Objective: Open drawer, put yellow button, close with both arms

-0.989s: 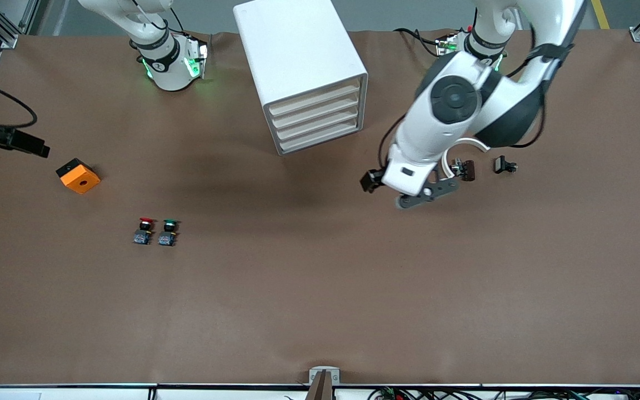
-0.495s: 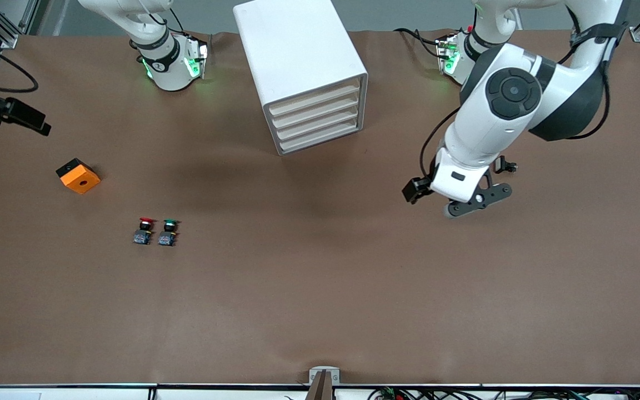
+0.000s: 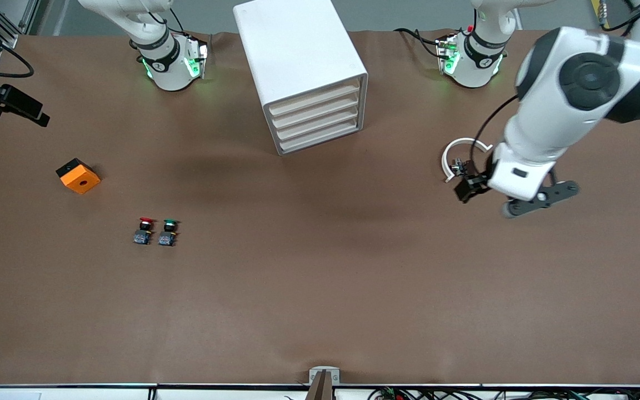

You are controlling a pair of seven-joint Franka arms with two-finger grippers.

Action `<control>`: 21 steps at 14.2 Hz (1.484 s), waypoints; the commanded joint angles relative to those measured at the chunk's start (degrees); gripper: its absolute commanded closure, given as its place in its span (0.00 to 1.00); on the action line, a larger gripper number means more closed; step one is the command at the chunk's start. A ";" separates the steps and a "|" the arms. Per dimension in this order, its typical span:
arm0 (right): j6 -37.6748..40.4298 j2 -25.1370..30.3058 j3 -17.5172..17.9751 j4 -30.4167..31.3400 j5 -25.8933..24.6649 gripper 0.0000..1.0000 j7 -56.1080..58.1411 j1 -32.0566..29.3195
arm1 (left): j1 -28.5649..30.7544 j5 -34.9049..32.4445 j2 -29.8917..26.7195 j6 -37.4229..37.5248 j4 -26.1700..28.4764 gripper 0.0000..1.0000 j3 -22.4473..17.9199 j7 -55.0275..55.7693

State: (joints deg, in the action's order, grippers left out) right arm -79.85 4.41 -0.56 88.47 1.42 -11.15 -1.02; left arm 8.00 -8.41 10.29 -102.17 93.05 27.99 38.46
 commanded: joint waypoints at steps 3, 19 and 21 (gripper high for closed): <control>-1.10 2.18 0.47 1.88 0.96 0.00 -0.80 -0.65 | 2.64 -0.73 -4.40 5.05 0.56 0.00 0.22 -2.95; -4.00 5.26 0.56 5.39 1.05 0.00 2.35 -1.71 | 3.11 0.68 -9.68 6.98 0.56 0.00 -5.80 -20.16; -4.08 5.26 0.56 5.31 0.96 0.00 3.42 -1.71 | -3.05 1.20 -10.99 8.56 0.56 0.00 -13.72 -25.86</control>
State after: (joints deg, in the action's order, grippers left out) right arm -83.31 8.21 -0.64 92.63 2.22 -9.44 -1.50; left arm 9.99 -8.29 1.59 -95.23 93.06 20.87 17.60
